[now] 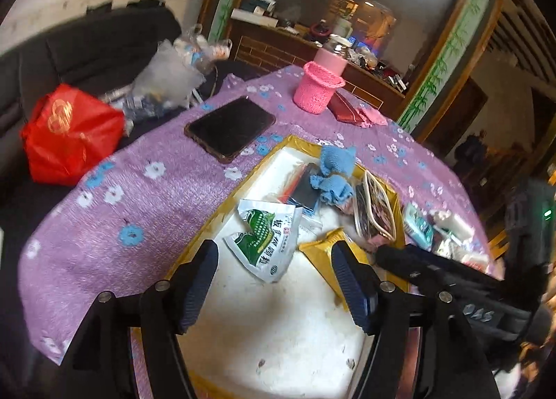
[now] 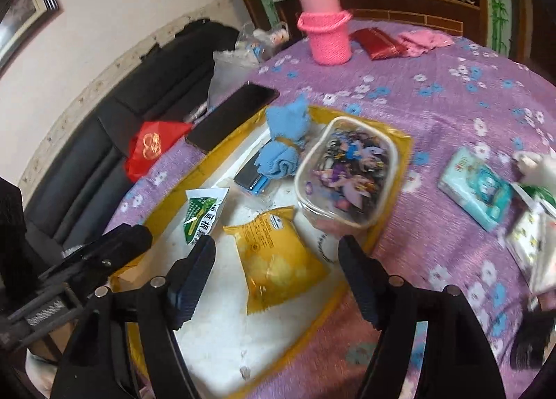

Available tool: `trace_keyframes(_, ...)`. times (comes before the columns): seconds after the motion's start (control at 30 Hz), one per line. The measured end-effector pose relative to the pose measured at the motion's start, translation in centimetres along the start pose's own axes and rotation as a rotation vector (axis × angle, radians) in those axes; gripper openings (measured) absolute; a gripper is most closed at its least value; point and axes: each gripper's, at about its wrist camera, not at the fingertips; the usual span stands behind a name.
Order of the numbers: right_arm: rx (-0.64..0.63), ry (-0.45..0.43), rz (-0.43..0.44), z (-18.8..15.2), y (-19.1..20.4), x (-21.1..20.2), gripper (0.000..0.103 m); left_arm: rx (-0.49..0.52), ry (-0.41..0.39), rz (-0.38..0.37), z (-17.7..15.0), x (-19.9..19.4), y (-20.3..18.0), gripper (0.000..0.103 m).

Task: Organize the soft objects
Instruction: 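Carry packet and green bag to white tray and release both inside, then move both open grippers back toward remaining items near black motor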

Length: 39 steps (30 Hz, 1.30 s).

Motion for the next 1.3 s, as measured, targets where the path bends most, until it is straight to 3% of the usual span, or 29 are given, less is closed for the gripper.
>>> trace_keyframes(0.3,0.089,-0.157,0.016,-4.1,-2.8,-6.5,0.077,0.258,-0.126,0.179,-2.6,-1.9,-7.2,0.08)
trace_keyframes(1.3,0.409,-0.35,0.003,-12.2,-17.7,-15.9,0.079,0.541,0.047,0.13,-8.4,2.1,-20.4,0.082)
Point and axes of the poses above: each gripper's, at about its wrist camera, not at the fingertips, and x roughly the way its jaws point, y to its left, z to its top, and after that the axes turned 4 degrees about y, right-handed
